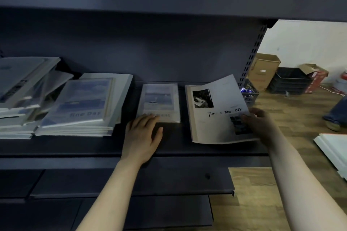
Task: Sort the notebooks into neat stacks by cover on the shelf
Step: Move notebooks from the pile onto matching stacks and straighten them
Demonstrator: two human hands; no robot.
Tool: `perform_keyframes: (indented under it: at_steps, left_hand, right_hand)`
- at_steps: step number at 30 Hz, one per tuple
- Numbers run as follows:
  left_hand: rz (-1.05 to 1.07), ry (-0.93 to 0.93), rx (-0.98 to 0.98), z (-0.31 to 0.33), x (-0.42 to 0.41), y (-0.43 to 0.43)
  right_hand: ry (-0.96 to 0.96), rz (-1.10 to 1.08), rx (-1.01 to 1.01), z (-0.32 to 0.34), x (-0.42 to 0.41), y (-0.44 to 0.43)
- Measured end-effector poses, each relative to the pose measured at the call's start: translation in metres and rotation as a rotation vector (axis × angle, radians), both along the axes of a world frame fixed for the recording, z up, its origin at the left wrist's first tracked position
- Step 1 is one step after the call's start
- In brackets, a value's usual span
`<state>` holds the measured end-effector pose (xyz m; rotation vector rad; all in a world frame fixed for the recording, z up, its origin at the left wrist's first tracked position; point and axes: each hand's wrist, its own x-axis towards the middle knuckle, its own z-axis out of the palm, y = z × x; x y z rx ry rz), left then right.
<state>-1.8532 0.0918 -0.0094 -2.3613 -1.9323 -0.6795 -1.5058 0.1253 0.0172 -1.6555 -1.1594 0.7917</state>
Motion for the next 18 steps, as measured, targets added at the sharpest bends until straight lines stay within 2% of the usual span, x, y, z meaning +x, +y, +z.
perform_keyframes:
  at_steps: [8, 14, 18]
  left_hand:
    - [0.032, -0.009, -0.014, 0.000, 0.003, -0.002]
    - [0.048, 0.001, -0.007, 0.000, 0.002, -0.003]
    - [0.050, 0.003, -0.018, 0.000, 0.003, -0.003]
  right_hand:
    - [-0.215, -0.017, -0.012, -0.010, 0.011, 0.016]
    - [-0.463, -0.113, -0.023, -0.012, -0.002, 0.013]
    - [-0.549, -0.170, 0.011, -0.014, -0.006, 0.011]
